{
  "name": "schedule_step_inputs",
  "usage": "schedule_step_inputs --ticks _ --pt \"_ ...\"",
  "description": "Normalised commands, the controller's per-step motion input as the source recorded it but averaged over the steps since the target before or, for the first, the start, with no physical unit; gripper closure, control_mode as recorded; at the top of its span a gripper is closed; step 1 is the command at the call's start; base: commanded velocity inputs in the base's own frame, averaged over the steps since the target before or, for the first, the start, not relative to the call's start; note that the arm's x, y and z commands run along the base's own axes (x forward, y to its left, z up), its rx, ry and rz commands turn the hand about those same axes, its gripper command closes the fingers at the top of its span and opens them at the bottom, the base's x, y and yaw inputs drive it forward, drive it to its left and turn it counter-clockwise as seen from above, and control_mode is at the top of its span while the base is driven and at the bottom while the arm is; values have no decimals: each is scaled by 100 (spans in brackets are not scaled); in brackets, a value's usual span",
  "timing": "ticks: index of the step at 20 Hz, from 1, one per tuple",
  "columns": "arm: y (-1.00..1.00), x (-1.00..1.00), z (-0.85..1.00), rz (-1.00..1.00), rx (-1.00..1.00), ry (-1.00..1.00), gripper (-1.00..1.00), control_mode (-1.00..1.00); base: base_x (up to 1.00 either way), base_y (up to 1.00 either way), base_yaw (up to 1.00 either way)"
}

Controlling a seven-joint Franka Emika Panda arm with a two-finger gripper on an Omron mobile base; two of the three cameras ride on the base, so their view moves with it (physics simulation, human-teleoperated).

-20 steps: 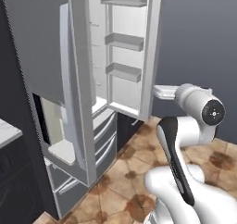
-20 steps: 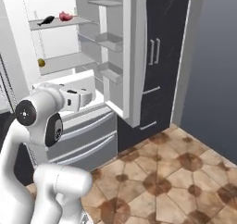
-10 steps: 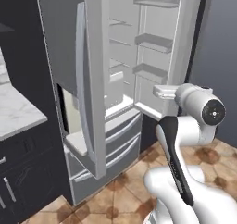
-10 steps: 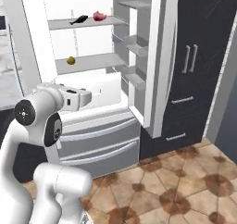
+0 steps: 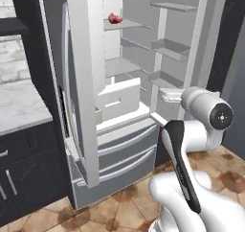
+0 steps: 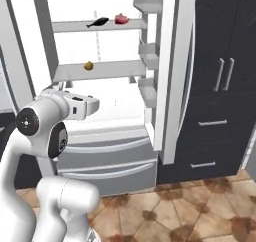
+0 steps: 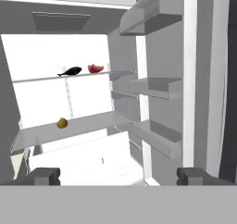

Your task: Gather the squash and lime from the fridge and place them on a tray on the dining counter. Then gather the fish and steak from the fridge and place them on the other tray.

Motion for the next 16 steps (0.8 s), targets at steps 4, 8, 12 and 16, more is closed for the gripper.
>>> schedule_step_inputs --ticks 4,8,12,16 --pt "0 0 0 0 0 0 -100 100 36 -43 36" --pt "0 0 0 0 0 0 -100 100 41 -37 35" --pt "0 0 0 0 0 0 -100 100 41 -38 36" --pt "0 0 0 0 0 0 -100 100 34 -51 36"
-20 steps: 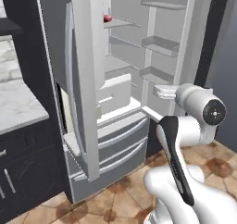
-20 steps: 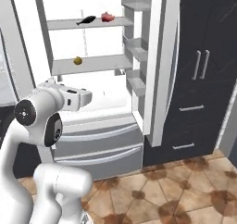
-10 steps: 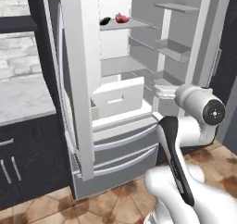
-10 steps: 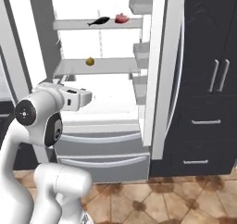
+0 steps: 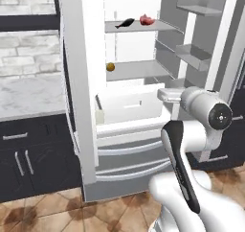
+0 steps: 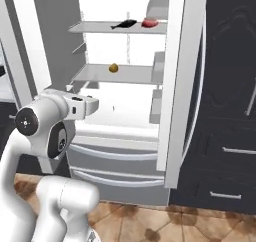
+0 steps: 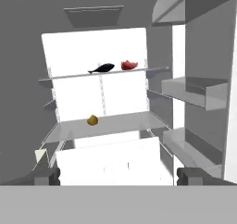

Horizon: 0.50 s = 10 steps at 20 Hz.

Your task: Gather the squash and lime from the fridge and place them on a tray on the dining counter. Then gather the fish and steak from the fridge and place them on the other tray.

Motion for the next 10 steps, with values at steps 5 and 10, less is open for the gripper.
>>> schedule_step_inputs --ticks 5,10 --pt "0 0 0 0 0 0 -100 100 48 -47 27" --pt "0 0 0 0 0 0 -100 100 63 -27 9"
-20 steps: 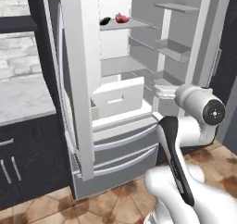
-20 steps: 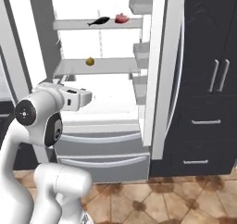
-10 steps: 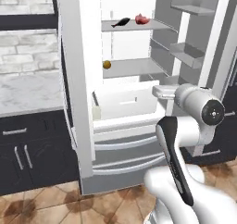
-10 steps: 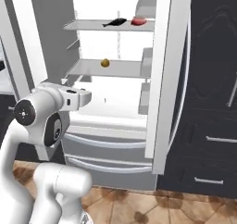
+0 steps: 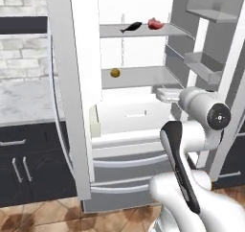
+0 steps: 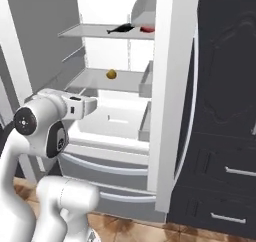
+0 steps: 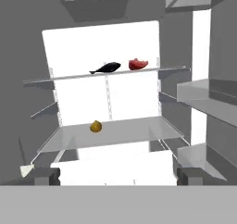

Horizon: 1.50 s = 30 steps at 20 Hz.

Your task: Gather the squash and lime from the fridge and place them on a tray on the dining counter. Then gather the fish and steak from the fridge and place them on the other tray.

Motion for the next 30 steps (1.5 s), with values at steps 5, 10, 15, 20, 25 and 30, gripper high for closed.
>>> schedule_step_inputs --ticks 5,10,15,20,25,30 --pt "0 0 0 0 0 0 -100 100 61 -15 5" --pt "0 0 0 0 0 0 -100 100 52 -29 8" --pt "0 0 0 0 0 0 -100 100 56 -22 6" --pt "0 0 0 0 0 0 -100 100 54 -19 5" --pt "0 0 0 0 0 0 -100 100 45 -10 3" --pt "0 0 0 0 0 0 -100 100 8 0 0"
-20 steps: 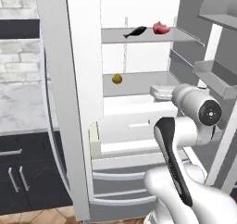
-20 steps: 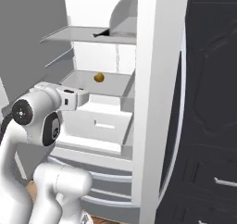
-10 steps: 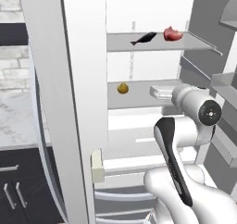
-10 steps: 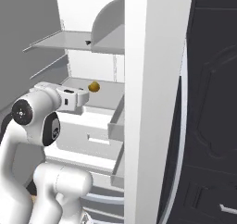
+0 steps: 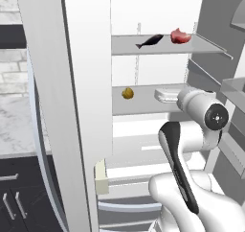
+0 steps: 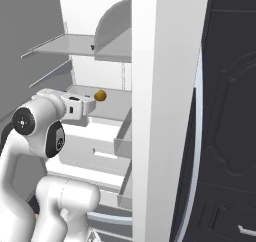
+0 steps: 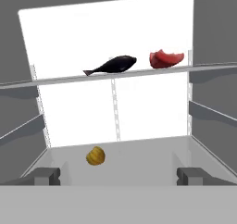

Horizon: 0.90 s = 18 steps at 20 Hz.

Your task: Gather the squash and lime from the fridge and place them on a tray on the dining counter. Then gather the fish and steak from the fridge and place them on the other tray.

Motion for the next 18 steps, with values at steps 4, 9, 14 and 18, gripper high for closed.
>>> schedule_step_inputs --ticks 4,9,14,18 --pt "0 0 0 0 0 0 -100 100 5 0 0" --pt "5 64 -2 2 0 44 -100 -100 0 0 0" --pt "14 69 -1 4 0 49 -100 -100 0 0 0" --pt "30 40 -22 13 0 19 -100 -100 0 0 0"
